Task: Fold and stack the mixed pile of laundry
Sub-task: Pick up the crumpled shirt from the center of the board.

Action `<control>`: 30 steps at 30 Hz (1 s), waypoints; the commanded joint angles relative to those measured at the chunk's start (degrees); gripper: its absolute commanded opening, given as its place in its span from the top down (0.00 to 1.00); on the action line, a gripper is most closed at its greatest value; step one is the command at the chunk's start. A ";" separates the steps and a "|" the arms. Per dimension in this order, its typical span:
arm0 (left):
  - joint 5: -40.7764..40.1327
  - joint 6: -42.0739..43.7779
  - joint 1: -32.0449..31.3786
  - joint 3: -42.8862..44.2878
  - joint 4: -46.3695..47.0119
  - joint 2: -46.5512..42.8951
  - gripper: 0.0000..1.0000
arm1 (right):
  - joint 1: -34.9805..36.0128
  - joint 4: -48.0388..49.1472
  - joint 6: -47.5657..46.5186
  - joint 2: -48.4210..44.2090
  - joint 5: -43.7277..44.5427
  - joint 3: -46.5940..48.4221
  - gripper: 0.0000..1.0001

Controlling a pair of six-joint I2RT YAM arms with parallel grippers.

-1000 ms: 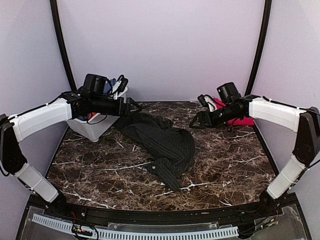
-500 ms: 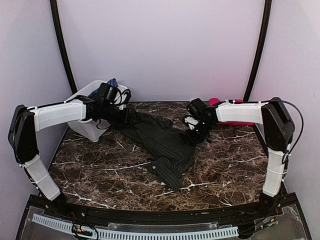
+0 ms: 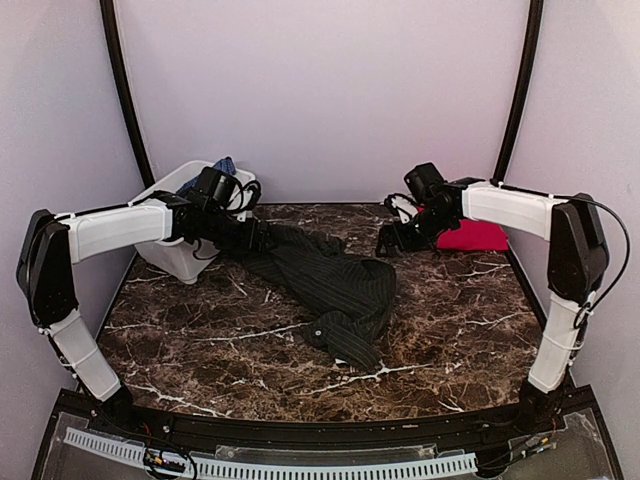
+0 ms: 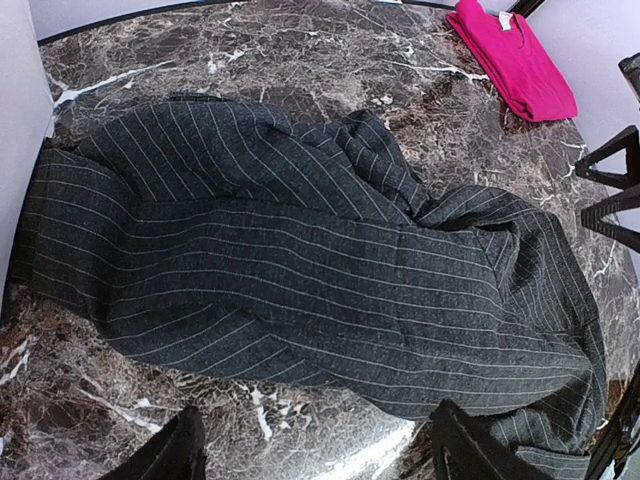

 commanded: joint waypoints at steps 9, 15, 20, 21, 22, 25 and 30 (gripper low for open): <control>-1.88 2.35 0.36 3.24 -3.51 3.51 0.14 | 0.35 0.66 -0.61 9.68 -8.13 0.49 0.76; -2.46 5.49 0.36 6.56 -3.14 9.42 0.05 | -2.59 -1.36 -1.13 8.24 -4.62 6.60 1.00; -2.60 8.01 0.36 12.98 -2.01 15.71 0.07 | -4.73 -1.40 -0.70 6.42 -1.93 17.21 1.00; -1.69 8.60 0.36 14.07 -1.88 17.41 0.09 | -4.80 -2.01 -0.88 6.81 -1.57 20.68 1.00; -1.20 8.92 0.32 16.17 -1.95 18.11 0.17 | -4.88 -3.15 -1.07 7.22 -0.97 25.64 1.00; 0.22 9.66 -0.04 18.58 -2.71 17.77 0.50 | -4.91 -6.85 -2.34 7.92 -0.46 37.40 1.00; 3.82 10.09 -0.45 7.44 6.59 4.67 0.69 | -4.38 -4.28 -2.22 -3.01 -12.76 31.08 1.00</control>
